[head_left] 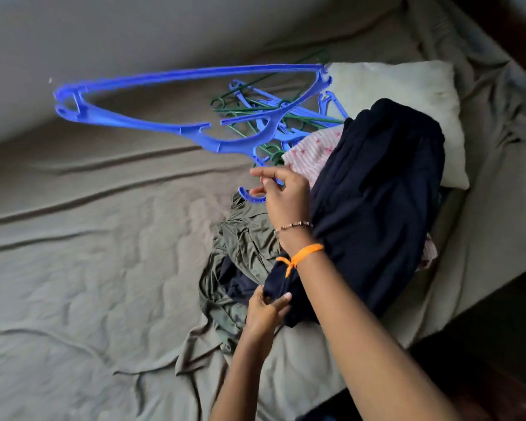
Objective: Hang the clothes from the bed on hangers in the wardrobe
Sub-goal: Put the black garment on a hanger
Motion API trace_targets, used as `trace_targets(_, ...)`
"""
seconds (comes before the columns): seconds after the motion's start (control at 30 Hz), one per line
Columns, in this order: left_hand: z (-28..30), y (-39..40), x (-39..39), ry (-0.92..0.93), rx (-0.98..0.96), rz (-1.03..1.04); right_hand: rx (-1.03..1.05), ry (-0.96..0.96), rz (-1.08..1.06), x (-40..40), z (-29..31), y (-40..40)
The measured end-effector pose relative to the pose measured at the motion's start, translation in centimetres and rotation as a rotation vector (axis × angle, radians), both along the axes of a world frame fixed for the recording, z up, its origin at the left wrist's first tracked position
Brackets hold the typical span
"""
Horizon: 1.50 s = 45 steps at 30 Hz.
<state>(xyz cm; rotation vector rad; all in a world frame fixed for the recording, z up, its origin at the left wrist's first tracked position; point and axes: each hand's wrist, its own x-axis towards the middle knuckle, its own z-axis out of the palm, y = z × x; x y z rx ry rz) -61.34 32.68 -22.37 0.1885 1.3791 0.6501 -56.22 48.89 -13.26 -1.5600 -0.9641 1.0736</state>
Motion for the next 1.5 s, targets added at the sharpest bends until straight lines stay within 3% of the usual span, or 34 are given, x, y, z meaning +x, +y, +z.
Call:
trace_targets(0.13,0.9,0.3,-0.7,-0.214,-0.08,0.079,0.117,-0.165,-0.027,2.0,0.7,-9.9)
trace_targets(0.33,1.0,-1.1,-3.5,-0.587,-0.061,0.133,-0.056,-0.137,-0.287,4.1,-2.5,-26.1)
trace_targets(0.47,0.7,-4.0,-2.7,-0.482,-0.05,0.114,-0.245,-0.089,-0.363,2.3,-5.6,-31.4)
trace_targets(0.57,-0.5,-5.4,-2.3,-0.259,0.004,0.056,-0.478,-0.095,-0.135,2.0,-8.0,-33.7)
trace_targets(0.67,-1.8,-5.3,-2.2,-0.098,0.014,-0.01,-0.607,-0.402,0.027,2.7,-8.7,-33.2)
trace_targets(0.8,-2.9,-4.2,-1.6,-0.047,0.044,-0.04,-0.345,-0.632,0.023,3.6,-9.0,-28.1)
trace_targets(0.9,-3.7,-4.0,-1.4,0.012,0.019,-0.05,-0.39,-0.741,0.261,5.3,-12.2,-24.6)
trace_targets(1.0,-4.4,-4.5,-1.7,0.035,0.021,-0.07,-0.356,-1.093,0.398,7.3,-14.9,-23.2)
trace_targets(1.07,-4.7,-4.7,-1.8,0.027,0.0,-0.07,-0.324,-1.217,0.432,8.0,-15.4,-22.7)
trace_targets(1.23,-4.0,-3.9,-1.7,0.007,0.027,-0.037,-0.243,-1.224,0.324,8.2,-15.1,-21.2)
trace_targets(1.4,-2.0,-3.7,-1.0,-0.063,0.099,0.018,-0.23,-0.993,0.166,7.6,-13.1,-21.2)
trace_targets(1.5,-0.3,-4.0,0.2,-0.129,0.21,0.11,-0.118,-0.845,0.099,8.3,-10.1,-20.8)
